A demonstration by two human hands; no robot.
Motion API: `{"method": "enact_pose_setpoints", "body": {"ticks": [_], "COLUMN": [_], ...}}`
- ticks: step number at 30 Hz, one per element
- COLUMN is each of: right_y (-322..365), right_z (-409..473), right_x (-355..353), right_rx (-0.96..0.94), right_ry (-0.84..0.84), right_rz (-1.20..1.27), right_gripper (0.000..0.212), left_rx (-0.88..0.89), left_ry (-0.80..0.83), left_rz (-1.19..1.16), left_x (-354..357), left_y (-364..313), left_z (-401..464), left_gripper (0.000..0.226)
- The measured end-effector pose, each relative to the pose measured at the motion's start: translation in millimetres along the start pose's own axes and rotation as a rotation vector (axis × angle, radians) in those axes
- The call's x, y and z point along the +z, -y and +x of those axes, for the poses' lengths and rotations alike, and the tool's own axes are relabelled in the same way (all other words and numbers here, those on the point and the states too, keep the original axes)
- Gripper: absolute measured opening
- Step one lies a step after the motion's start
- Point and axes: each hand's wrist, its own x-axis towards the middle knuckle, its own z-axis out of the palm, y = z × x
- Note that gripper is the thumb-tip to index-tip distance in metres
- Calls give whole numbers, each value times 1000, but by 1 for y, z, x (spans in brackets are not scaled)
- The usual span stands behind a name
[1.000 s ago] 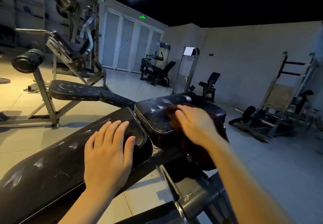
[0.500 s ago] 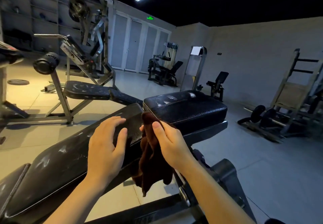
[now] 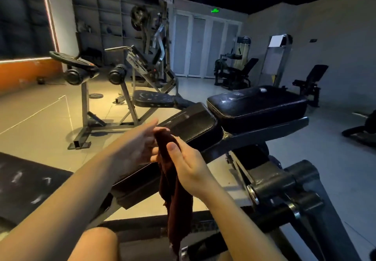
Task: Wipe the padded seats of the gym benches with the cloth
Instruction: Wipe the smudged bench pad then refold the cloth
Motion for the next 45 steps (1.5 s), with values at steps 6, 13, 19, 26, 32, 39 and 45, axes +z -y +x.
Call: {"method": "enact_pose_setpoints", "body": {"ticks": [6, 13, 19, 26, 32, 39, 45], "right_y": [-1, -16, -33, -57, -58, -45, -26], "right_z": [-24, -42, 0, 30, 42, 34, 34], "right_x": [30, 45, 75, 126, 151, 142, 131], "right_rx": [-273, -245, 164, 307, 274, 180, 176], "right_ry": [69, -154, 185, 369, 230, -62, -228], "right_rz": [-402, -176, -68, 260, 159, -275, -602], "right_gripper": [43, 39, 26, 26, 13, 11, 25], "left_rx": [16, 283, 474, 505, 488, 314, 490], "left_ry": [-64, -110, 21, 78, -2, -79, -212], "left_rz": [105, 559, 654, 626, 565, 596, 545], "left_x": [-10, -37, -85, -158, -194, -216, -203], "left_y": [1, 17, 16, 37, 55, 76, 85], "left_z": [-21, -36, -39, -38, -29, -11, 30], "left_gripper": [11, 20, 22, 31, 28, 25, 19]}}
